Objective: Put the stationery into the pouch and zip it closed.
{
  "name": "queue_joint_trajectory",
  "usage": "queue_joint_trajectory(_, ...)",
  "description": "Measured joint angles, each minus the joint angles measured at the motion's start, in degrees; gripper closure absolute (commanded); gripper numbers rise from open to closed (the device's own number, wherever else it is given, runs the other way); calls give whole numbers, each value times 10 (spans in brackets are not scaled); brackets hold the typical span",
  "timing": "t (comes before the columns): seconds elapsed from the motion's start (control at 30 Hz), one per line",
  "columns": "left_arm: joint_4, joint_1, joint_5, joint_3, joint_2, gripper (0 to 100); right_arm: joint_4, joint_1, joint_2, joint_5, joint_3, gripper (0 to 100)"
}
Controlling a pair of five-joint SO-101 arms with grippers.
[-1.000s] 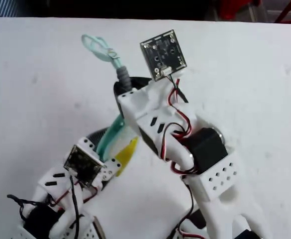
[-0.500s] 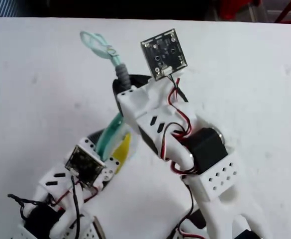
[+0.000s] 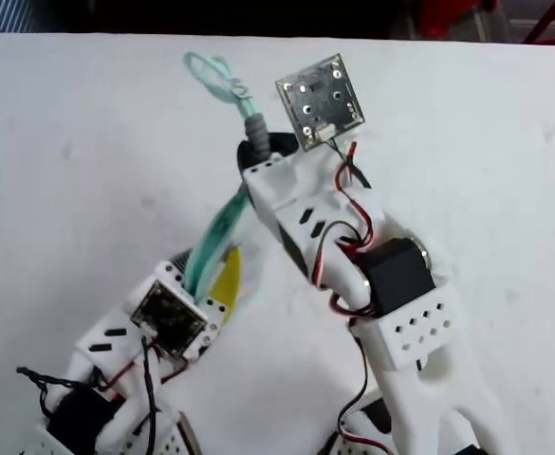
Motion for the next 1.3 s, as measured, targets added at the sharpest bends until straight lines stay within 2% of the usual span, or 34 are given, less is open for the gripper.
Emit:
queue_joint_trajectory(0.2, 0, 0, 0, 0, 0, 979, -42, 36, -21, 4, 38, 981)
queue_joint_trajectory(0.53, 4, 1, 0, -1, -3, 980, -45, 18, -117, 8, 74, 981)
queue_joint_trajectory(0.67, 41, 1, 0, -26, 0, 980, -62, 18, -119, 8, 84, 981)
queue_joint_trajectory(0.83, 126, 1, -3, -91, 1, 980, -92, 54, -105, 8, 92, 981)
queue_joint_trajectory(0.97, 141, -1, -32, -98, 1, 980, -101, 63, -97, 8, 99, 981)
queue_joint_trajectory(1.13, 142, -1, -33, -98, 1, 980, -100, 59, -97, 8, 114, 981)
queue_joint_trajectory(1.3, 146, -8, -4, -98, 1, 980, -76, 10, -95, 8, 170, 981)
